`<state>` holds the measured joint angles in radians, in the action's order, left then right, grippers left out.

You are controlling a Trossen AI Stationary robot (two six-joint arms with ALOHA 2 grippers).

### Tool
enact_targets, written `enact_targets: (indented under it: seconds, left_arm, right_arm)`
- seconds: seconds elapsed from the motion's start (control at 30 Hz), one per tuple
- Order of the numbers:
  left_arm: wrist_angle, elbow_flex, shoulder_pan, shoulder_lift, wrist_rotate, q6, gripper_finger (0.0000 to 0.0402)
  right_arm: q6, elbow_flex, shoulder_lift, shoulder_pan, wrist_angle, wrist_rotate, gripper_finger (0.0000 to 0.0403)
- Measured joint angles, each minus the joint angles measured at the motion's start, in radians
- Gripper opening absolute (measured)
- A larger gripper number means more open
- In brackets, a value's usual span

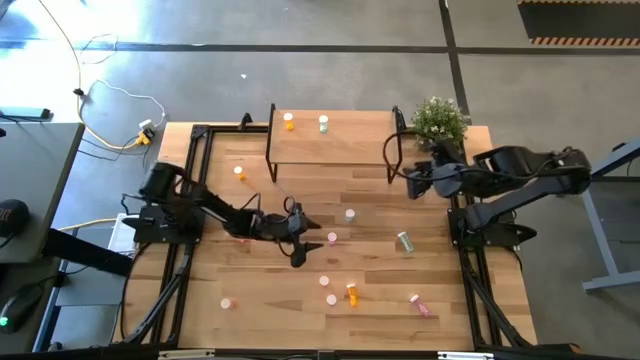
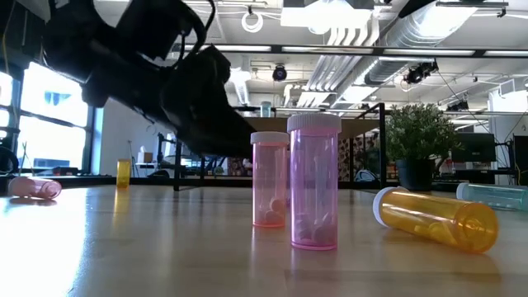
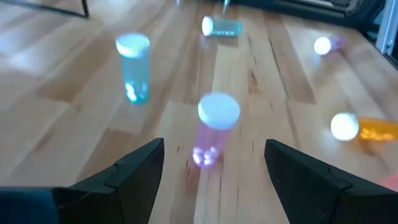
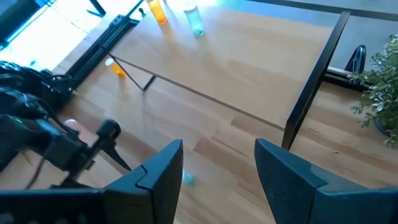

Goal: Pick and place medicine bottles onto shelf by color
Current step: Put the top left purple pill bottle on the shelf

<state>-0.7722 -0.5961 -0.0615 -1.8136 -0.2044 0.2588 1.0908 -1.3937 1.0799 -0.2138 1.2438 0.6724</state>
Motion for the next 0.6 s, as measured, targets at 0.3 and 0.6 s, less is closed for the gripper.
enact_targets:
  seconds: [0.3,0.6]
  left_arm:
    - [-0.070,-0.034,0.023,-0.130,0.092,-0.015,0.0266]
    - [-0.072,-0.089,0.062,-0.174,0.127,-0.035,0.0266]
  right_arm:
    - [0.000,0.000,-0.007,0.000,0.000,0.000,0.0190]
    - [0.003,0.000,-0.006,0.000,-0.002,0.000,0.0190]
